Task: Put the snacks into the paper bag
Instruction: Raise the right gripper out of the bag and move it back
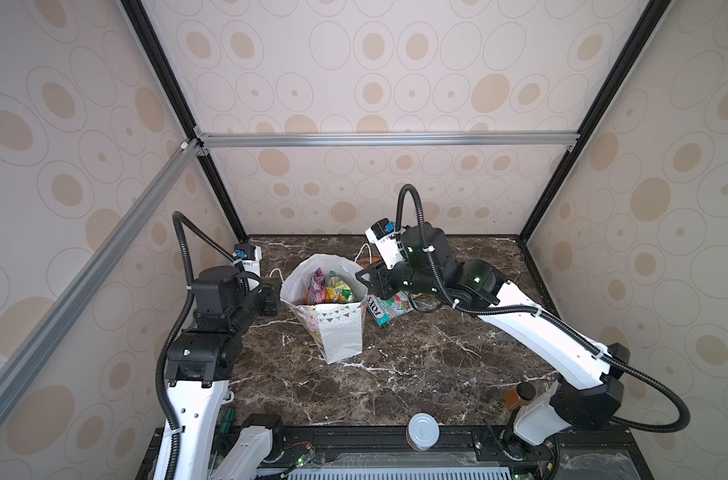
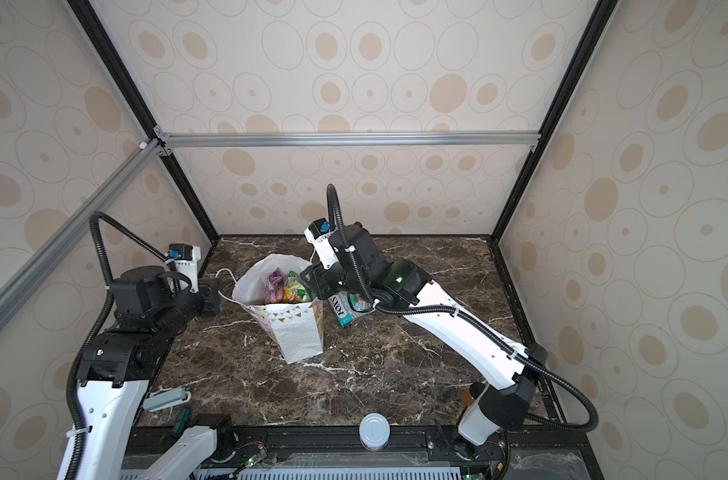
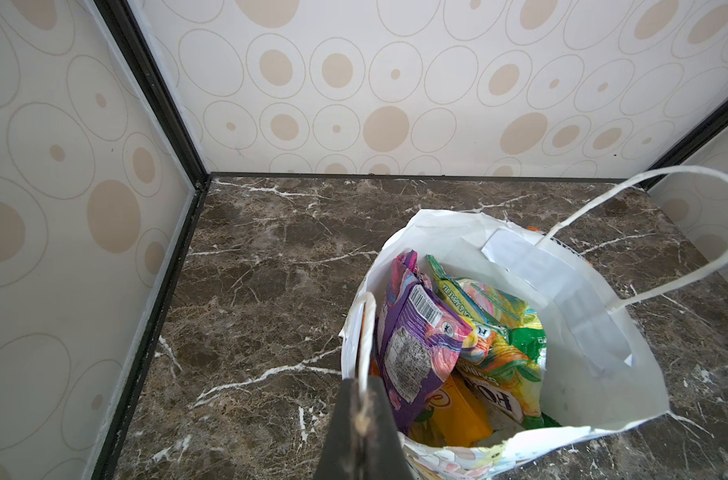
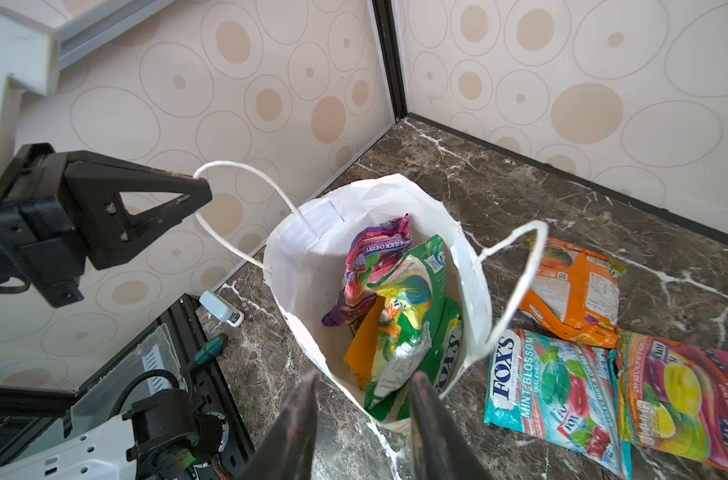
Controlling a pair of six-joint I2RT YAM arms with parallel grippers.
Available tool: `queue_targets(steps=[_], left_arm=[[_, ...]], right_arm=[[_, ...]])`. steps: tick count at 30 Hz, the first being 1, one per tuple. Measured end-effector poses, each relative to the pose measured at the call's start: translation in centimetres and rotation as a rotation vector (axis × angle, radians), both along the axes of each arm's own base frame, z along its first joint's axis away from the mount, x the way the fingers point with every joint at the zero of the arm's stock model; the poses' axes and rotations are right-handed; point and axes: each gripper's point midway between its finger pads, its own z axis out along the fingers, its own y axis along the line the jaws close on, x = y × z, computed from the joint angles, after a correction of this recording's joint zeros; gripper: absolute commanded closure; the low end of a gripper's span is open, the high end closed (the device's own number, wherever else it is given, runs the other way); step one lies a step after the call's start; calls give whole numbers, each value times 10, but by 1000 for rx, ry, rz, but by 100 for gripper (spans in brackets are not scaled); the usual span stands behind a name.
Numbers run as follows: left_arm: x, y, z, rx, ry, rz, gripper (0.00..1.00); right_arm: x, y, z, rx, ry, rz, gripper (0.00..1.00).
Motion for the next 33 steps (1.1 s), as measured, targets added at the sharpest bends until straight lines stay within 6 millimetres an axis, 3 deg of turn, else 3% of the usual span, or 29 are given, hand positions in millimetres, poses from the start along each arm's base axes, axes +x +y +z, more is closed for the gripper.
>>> queue_targets(steps=[6, 12, 18, 25, 33], left_arm=[[-2, 0, 1, 1, 8, 0, 100], [-1, -1, 1, -2, 9, -4, 100], [-1, -2, 1, -7, 10, -8, 100], [0, -2, 1, -18, 6, -4, 100], [1, -3, 1, -22, 5, -6, 100]], right_arm=[[-16, -39, 7, 27, -28, -68, 60], [-26, -77, -2, 31, -30, -156, 60], [-30, -116, -34, 14, 15, -266, 60], [-19, -169, -59, 41, 68, -430, 60], [-3, -191, -99, 33, 172, -512, 59]])
